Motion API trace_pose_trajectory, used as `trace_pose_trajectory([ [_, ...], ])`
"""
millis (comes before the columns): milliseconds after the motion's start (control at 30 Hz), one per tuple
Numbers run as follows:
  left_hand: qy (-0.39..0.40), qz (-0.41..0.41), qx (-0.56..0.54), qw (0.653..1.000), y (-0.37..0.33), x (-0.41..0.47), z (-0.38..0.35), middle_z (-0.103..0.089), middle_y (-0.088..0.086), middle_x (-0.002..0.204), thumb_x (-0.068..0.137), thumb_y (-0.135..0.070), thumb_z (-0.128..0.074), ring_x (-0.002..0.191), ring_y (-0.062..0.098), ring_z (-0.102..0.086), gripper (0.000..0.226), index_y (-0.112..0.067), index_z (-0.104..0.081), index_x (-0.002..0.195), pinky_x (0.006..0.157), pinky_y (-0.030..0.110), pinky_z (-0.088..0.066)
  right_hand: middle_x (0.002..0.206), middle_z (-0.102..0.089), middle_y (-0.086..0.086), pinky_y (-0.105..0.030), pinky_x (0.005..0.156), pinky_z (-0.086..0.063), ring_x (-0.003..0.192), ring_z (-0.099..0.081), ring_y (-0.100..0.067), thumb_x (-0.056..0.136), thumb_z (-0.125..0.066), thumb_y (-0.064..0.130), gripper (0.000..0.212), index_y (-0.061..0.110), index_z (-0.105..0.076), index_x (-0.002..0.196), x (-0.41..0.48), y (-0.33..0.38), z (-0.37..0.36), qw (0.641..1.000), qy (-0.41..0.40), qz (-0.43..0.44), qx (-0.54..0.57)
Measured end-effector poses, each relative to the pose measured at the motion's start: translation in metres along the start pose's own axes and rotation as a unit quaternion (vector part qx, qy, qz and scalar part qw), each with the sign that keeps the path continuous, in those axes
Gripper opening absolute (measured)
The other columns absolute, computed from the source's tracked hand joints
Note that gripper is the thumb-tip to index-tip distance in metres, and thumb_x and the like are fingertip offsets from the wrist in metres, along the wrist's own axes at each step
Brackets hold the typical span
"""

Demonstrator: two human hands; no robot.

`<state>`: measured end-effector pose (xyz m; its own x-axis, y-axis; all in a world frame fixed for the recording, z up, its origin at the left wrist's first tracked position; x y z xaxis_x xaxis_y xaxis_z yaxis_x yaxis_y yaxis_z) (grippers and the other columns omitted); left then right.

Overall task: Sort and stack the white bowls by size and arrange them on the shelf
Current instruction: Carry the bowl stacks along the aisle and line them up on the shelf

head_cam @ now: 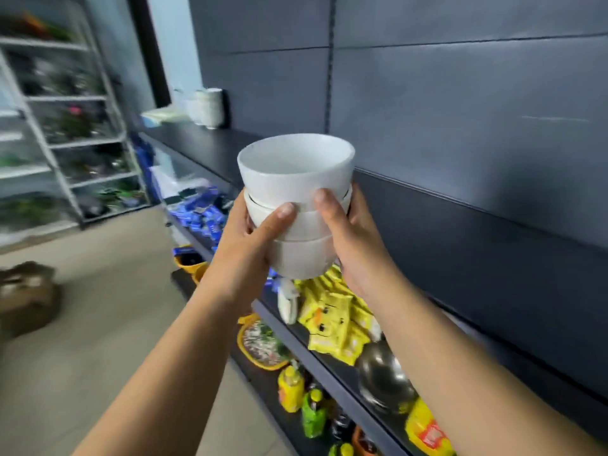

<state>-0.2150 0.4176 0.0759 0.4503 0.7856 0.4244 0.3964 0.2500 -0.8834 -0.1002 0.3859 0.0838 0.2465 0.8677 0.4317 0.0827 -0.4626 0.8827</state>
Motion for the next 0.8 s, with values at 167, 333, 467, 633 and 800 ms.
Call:
trace_pose_trajectory([
  [167,-0.076,-0.025,0.045,0.996,-0.048,-0.034,0.145,-0.058,0.015,0.128,0.06,-0.051,-0.079,0.118,0.03,-0.055,0.094,-0.005,-0.043,0.133,0.094,0.04,-0.047,0.098,-0.061,0.013,-0.012,0.069,-0.05,0.079,-0.061,0.01,0.06,-0.065,0.047,0.051,0.026,-0.05,0.103,0.019,-0.046,-0.155,0.996,0.077,-0.013,0.03],
  [333,-0.151,-0.033,0.088,0.984,-0.086,-0.062,0.257,-0.06,0.014,0.125,0.057,-0.053,-0.081,0.117,0.03,-0.055,0.095,-0.007,-0.045,0.132,0.095,0.043,-0.046,0.108,-0.063,0.007,-0.018,0.078,-0.05,0.093,-0.061,-0.001,0.052,-0.061,0.058,0.075,0.023,-0.049,0.116,0.032,-0.081,-0.277,0.99,0.129,-0.028,0.047],
  [467,-0.183,-0.038,0.097,0.977,-0.098,-0.067,0.313,-0.06,0.015,0.125,0.057,-0.053,-0.08,0.118,0.032,-0.055,0.094,-0.007,-0.045,0.131,0.098,0.049,-0.044,0.105,-0.062,0.009,-0.016,0.077,-0.051,0.09,-0.061,0.0,0.061,-0.065,0.05,0.055,0.026,-0.05,0.107,0.05,-0.102,-0.333,0.983,0.168,-0.049,0.059],
  [633,-0.215,-0.043,0.109,0.97,-0.095,-0.051,0.374,-0.059,0.013,0.127,0.062,-0.056,-0.077,0.119,0.031,-0.054,0.089,-0.012,-0.044,0.133,0.099,0.054,-0.042,0.099,-0.063,0.015,-0.014,0.071,-0.051,0.083,-0.062,0.007,0.064,-0.065,0.045,0.044,0.027,-0.052,0.102,0.085,-0.138,-0.385,0.971,0.217,-0.065,0.08],
  [800,-0.245,-0.013,0.14,0.959,-0.071,0.0,0.433,-0.066,0.0,0.115,0.068,-0.057,-0.068,0.106,0.026,-0.062,0.069,-0.025,-0.048,0.125,0.076,0.046,-0.054,0.096,-0.063,0.016,-0.014,0.071,-0.051,0.08,-0.062,0.009,0.066,-0.062,0.044,0.038,0.029,-0.052,0.099,0.149,-0.183,-0.408,0.97,0.216,-0.068,0.086],
])
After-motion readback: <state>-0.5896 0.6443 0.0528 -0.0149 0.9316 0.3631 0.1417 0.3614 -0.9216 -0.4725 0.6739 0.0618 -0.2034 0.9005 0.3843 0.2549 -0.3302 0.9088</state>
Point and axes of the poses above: each hand's wrist, its own x-axis towards the middle knuckle, its own z-axis out of the back of the hand, y = z × x, the point moved 7 cm from there along x, towards the middle knuckle
